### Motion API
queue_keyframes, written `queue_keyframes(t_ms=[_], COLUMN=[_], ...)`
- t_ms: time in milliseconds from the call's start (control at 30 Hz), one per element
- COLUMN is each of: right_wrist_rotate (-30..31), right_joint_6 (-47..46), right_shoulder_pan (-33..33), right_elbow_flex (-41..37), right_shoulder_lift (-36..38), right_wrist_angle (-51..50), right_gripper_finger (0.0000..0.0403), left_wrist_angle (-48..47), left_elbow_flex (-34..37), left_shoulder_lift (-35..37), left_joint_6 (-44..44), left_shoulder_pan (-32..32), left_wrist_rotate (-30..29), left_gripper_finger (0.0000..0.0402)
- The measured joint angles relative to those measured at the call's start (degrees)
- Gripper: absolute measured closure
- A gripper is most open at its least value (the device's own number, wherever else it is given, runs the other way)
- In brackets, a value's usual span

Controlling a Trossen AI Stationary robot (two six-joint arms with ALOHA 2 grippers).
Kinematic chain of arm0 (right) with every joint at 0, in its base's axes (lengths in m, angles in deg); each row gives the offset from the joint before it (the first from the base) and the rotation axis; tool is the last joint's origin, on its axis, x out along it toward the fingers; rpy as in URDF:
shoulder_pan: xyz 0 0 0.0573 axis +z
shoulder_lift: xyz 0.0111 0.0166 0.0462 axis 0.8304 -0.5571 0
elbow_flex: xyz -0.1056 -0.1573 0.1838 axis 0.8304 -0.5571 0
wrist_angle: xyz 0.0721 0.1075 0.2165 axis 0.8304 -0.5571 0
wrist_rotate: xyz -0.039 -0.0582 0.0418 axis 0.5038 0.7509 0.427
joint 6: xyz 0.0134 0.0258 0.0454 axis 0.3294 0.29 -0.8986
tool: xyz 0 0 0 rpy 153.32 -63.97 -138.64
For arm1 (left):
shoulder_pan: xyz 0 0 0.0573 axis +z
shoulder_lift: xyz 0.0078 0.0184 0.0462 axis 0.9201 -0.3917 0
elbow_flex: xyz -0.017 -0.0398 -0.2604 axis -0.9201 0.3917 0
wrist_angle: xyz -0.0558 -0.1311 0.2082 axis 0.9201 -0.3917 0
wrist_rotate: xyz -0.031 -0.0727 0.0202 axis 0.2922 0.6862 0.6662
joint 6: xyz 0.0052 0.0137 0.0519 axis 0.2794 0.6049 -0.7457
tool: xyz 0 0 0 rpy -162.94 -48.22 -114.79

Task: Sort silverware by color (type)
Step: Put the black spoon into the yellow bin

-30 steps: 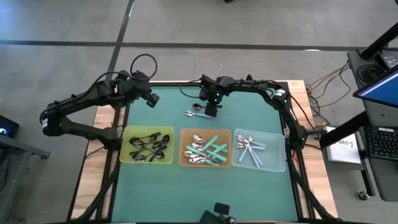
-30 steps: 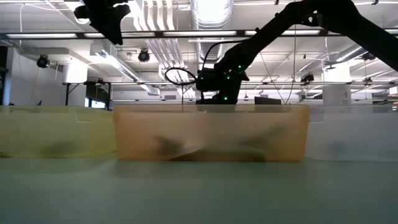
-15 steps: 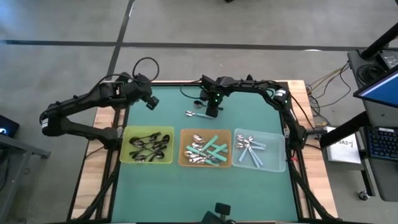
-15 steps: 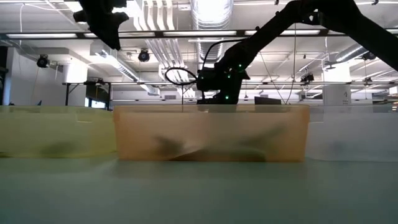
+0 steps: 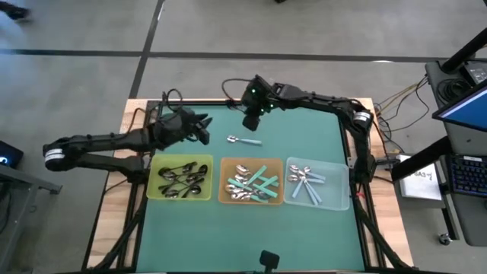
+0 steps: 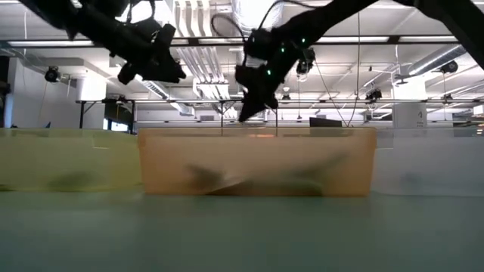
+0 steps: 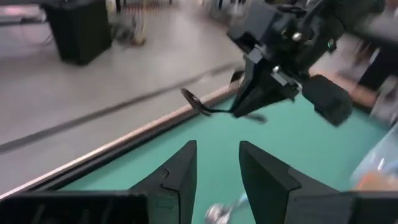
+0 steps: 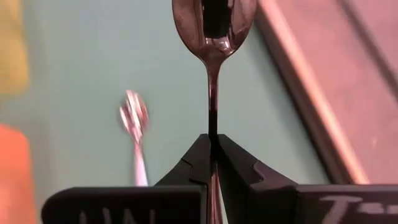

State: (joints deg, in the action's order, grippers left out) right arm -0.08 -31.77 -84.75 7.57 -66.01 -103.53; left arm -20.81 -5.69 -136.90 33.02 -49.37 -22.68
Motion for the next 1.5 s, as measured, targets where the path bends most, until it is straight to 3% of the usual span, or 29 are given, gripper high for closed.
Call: queue_keyframes(t_ms=[167, 333, 600, 900, 1233, 1500], right_wrist_rotate=[0.0, 0.0, 0.5, 0.5, 2.7, 3.8], right_joint_6=[-1.2, -1.1, 0.6, 1.4, 3.3, 2.9], right_shoulder_pan=[2.4, 5.2, 9.4, 10.8, 10.8, 10.7], right_elbow_flex=[0.1, 0.1, 0.1, 0.1, 0.1, 0.1], right_shoulder_lift=[3.3, 5.2, 5.2, 5.2, 5.4, 5.6], right_wrist_angle=[7.7, 13.8, 22.3, 23.7, 23.6, 24.0], right_gripper_finger=[0.0394, 0.0394, 0.0394, 0.0394, 0.0394, 0.0397], left_wrist_angle=[19.6, 28.7, 29.5, 29.4, 27.1, 26.1], left_elbow_flex=[7.0, 8.5, 5.1, 0.6, -0.2, 0.0], left_shoulder_lift=[-1.7, -2.9, -5.3, -7.3, -7.3, -7.3], left_joint_6=[1.9, 1.3, -0.3, -3.0, -2.0, -1.8], left_shoulder_pan=[0.0, 0.1, 0.1, 0.1, 0.1, 0.1], left_wrist_rotate=[0.0, 0.0, 0.0, -0.2, -0.3, 0.4], left_gripper_finger=[0.0299, 0.0299, 0.0299, 0.03, 0.039, 0.04])
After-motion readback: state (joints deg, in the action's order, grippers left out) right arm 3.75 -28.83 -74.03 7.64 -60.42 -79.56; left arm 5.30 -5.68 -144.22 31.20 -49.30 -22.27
